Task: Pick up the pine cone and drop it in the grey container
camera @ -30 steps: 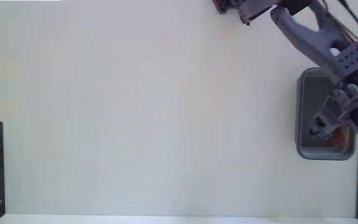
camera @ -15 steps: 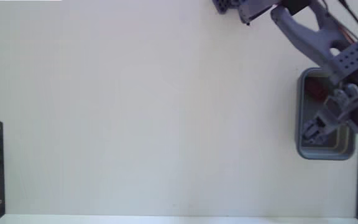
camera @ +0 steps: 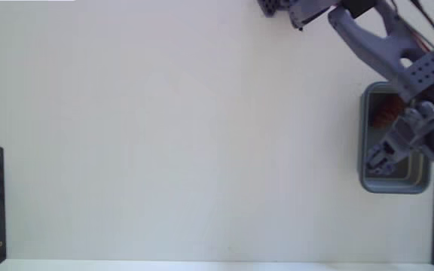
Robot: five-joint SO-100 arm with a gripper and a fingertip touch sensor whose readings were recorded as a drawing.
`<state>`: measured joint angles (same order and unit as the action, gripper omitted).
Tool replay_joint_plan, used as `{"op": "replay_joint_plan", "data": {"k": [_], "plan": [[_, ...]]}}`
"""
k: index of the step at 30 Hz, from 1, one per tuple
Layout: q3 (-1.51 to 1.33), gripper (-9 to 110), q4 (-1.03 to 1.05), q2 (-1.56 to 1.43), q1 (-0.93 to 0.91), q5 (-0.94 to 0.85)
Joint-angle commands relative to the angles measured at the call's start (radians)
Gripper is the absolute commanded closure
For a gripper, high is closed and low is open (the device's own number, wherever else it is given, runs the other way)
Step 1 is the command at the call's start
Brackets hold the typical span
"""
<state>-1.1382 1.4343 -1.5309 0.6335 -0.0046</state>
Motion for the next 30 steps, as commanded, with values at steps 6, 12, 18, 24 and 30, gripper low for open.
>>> {"op": "replay_joint_plan", "data": {"k": [6,12,18,24,30], "plan": [[-0.012,-9,-0.008,-0.094,0.019,0.005],[-0.013,-9,-0.008,-0.095,0.019,0.005],[-0.029,-9,-0.008,-0.111,0.006,0.005],[-0.064,-9,-0.008,-0.146,-0.021,0.005],[-0.115,-9,-0.008,-0.198,-0.06,0.005]]}}
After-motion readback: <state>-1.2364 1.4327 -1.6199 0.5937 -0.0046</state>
